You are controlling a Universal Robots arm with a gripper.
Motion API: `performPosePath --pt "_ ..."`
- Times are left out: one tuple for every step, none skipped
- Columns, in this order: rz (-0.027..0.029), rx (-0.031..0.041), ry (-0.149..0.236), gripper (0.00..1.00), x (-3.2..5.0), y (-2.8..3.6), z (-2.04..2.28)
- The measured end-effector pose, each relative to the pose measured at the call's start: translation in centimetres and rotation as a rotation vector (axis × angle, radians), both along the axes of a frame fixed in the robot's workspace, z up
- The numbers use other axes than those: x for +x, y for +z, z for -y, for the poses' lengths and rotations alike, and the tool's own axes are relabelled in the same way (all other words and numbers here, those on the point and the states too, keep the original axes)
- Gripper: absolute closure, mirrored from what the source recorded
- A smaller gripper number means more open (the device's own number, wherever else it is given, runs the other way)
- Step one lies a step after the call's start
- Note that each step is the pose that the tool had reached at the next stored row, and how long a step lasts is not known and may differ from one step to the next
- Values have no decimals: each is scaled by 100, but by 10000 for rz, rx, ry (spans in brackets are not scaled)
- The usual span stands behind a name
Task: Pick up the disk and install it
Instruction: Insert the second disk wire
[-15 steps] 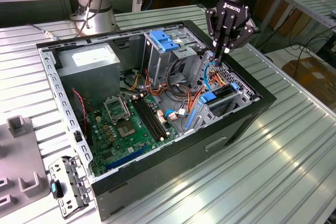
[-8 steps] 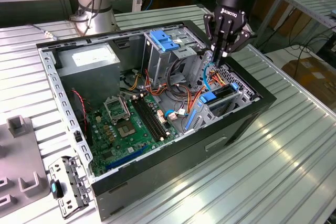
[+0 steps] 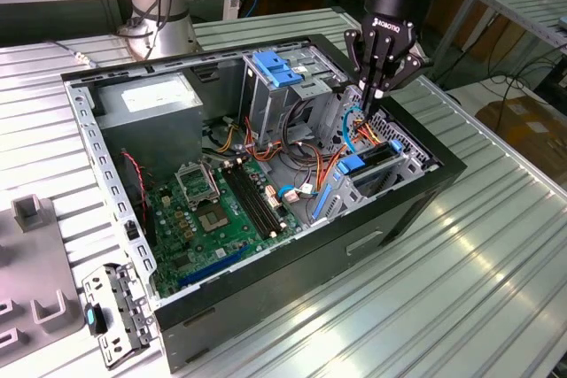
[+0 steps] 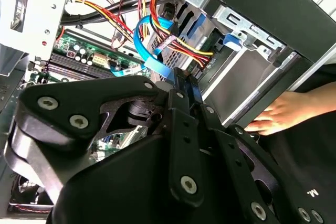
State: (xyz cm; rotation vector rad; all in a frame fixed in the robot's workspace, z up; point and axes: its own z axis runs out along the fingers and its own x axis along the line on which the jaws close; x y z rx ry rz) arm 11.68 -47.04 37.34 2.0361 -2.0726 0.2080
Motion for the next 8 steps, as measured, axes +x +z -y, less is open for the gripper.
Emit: performPosePath --pt "0 -2 0 84 0 0 0" --pt "0 -4 -1 84 0 0 0" --pt "0 -5 0 84 0 0 0" --pt "0 -5 0 84 0 0 0" --pt "0 -5 0 84 0 -1 0" --pt "0 -6 0 84 0 0 0" --pt "0 -5 0 84 0 0 0" --pt "0 -6 -1 84 0 0 0"
